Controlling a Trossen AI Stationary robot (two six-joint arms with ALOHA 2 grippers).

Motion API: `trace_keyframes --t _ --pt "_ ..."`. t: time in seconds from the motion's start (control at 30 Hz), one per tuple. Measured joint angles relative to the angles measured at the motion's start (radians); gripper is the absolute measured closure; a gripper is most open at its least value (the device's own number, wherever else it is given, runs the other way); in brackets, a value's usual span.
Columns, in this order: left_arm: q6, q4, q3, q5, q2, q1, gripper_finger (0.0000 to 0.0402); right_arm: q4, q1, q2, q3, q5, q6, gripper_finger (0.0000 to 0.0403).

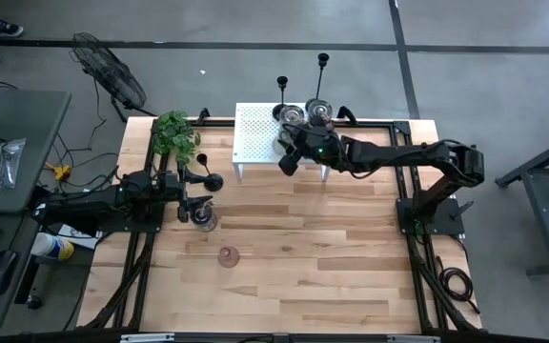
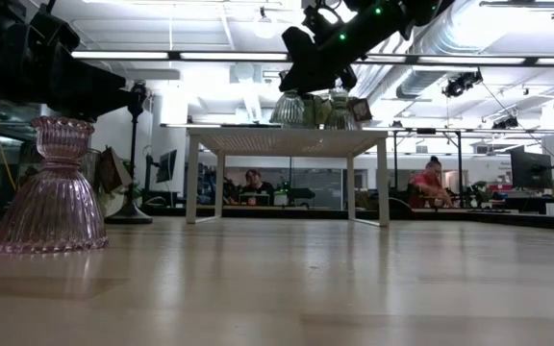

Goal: Pick & Place candle stick holders
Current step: Put the transparent glass candle holder on the shelf

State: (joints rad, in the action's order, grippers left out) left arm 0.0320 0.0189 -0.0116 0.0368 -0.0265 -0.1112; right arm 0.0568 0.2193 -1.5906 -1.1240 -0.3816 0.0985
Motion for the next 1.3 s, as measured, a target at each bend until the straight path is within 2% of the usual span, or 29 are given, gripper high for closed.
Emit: trace_keyframes --t 0.43,0.63,0.87,1.2,1.3 --pt "0.0 0.0 0.0 0.0 0.0 0.0 0.0137 -0.109 -0.063 -0.003 -0.062 -0.048 -0.061 0.0277" --pt "0.0 0.0 0.0 0.0 0.0 0.0 0.0137 -0.148 -0.034 -0.003 -0.063 -0.065 -0.087 0.0277" --pt "0.0 0.0 0.0 0.0 0.0 0.0 0.0137 -0.153 -0.012 -0.001 -0.064 -0.072 -0.128 0.0277" --pt "0.0 0.0 0.0 0.0 0.0 0.0 0.0137 -0.131 -0.045 -0.001 -0.064 -0.065 -0.154 0.0277" --pt "0.0 0.0 0.0 0.0 0.0 0.0 0.0137 -0.129 -0.053 0.0 -0.064 -0.1 -0.186 0.0277"
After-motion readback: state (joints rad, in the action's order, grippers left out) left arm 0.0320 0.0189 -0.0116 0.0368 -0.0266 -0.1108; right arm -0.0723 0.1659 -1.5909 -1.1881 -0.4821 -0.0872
